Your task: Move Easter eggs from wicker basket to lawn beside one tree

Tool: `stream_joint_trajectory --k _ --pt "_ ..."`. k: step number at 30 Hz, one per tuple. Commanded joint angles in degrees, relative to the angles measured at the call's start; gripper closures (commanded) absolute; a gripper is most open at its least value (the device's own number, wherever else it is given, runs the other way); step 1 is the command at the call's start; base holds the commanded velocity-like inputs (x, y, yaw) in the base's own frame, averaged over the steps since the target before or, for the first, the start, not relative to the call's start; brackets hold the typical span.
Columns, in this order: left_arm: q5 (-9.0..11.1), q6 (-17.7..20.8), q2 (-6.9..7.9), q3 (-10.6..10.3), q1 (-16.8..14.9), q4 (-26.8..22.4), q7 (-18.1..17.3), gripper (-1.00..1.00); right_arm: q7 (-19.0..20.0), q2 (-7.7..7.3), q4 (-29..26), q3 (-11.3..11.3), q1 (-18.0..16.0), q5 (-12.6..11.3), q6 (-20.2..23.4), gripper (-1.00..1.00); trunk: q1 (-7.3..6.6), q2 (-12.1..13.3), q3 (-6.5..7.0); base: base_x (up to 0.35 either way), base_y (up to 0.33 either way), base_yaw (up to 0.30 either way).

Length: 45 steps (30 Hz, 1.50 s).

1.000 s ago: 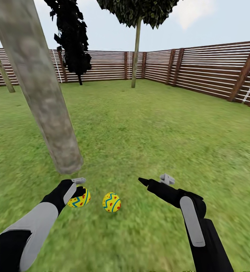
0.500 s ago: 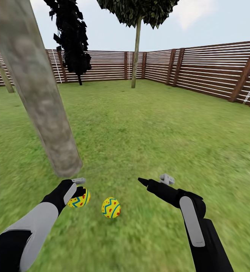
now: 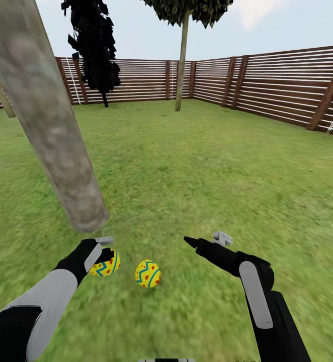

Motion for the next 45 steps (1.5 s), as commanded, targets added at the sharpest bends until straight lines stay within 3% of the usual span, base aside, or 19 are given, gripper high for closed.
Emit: stream_joint_trajectory --k 1,6,11,14,45 --pt "0.58 0.23 0.03 -0.13 -0.01 -0.1 0.49 1.0 -0.02 0.06 -0.04 -0.14 -0.04 -0.18 0.32 -1.0 0.01 -0.04 -0.28 0.0 0.0 0.0" --pt "0.55 0.13 0.04 -0.21 -0.01 -0.6 0.48 1.0 -0.03 0.06 -0.04 -0.06 -0.04 -0.18 0.32 -1.0 0.14 -0.11 -1.39 0.0 0.0 0.0" --pt "0.55 0.28 -0.04 -0.28 -0.01 -8.47 0.59 1.0 -0.04 0.06 -0.04 0.07 -0.04 -0.19 0.32 -1.0 0.27 -0.17 -2.49 0.0 0.0 0.0" --pt "0.58 0.37 -0.05 -0.24 -0.01 -10.27 0.53 1.0 -0.04 0.06 -0.04 0.13 -0.04 -0.18 0.32 -1.0 0.34 -0.21 -3.16 0.0 0.0 0.0" --pt "1.01 0.37 0.04 0.03 -0.01 -10.76 -0.89 1.0 -0.03 0.06 -0.04 0.48 -0.04 -0.22 0.32 -1.0 1.14 -0.63 -10.03 0.0 0.0 0.0"
